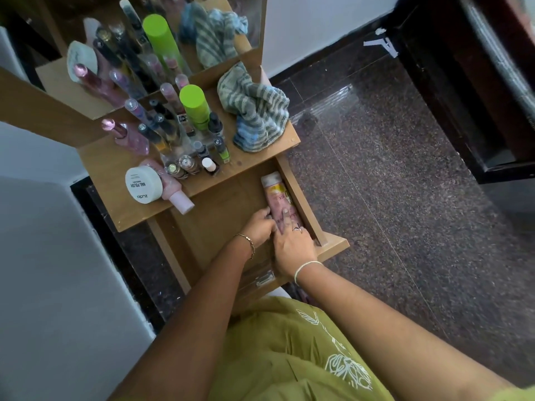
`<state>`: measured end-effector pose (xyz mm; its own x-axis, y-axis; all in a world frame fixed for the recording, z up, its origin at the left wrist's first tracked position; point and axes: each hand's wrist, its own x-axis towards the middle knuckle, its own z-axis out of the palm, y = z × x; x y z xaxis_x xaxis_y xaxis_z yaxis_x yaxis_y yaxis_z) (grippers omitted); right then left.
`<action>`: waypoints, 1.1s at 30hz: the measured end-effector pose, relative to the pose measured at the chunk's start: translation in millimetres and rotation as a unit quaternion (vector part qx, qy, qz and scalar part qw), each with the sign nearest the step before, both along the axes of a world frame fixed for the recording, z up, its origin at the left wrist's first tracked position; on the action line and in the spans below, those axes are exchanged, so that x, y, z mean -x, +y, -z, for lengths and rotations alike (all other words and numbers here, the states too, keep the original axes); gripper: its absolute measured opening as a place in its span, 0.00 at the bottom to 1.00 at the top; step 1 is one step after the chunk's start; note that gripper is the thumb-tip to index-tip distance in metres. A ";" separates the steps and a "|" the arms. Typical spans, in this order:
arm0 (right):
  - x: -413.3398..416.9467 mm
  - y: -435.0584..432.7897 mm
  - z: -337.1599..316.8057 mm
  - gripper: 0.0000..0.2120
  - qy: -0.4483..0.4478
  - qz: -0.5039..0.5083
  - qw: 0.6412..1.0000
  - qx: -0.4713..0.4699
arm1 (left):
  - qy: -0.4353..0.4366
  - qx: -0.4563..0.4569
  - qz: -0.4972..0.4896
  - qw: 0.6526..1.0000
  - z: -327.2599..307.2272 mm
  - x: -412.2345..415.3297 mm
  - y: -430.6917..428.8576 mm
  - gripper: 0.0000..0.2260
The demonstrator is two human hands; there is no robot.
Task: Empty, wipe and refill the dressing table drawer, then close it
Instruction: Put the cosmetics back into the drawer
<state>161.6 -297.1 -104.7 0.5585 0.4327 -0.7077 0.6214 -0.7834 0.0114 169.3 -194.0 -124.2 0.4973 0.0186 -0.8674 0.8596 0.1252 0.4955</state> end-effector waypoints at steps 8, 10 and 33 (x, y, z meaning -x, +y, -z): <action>9.7 -1.2 -9.6 0.37 0.036 0.062 0.997 0.031 | 0.001 -0.035 0.128 0.991 -27.7 3.6 7.2 0.25; 8.0 -1.2 -14.8 0.25 0.016 0.073 0.997 0.014 | -0.012 -0.069 0.116 0.991 -35.1 6.6 17.3 0.24; 13.2 160.1 -60.3 0.18 0.145 0.526 0.747 -0.381 | -0.140 -0.418 -0.136 0.887 -111.6 87.1 177.1 0.28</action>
<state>148.5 -137.0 -44.4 0.7443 0.2012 -0.6368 -0.4516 -0.5508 -0.7019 82.2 -16.9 -12.7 0.5697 0.7497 -0.3368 0.6826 -0.2034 0.7020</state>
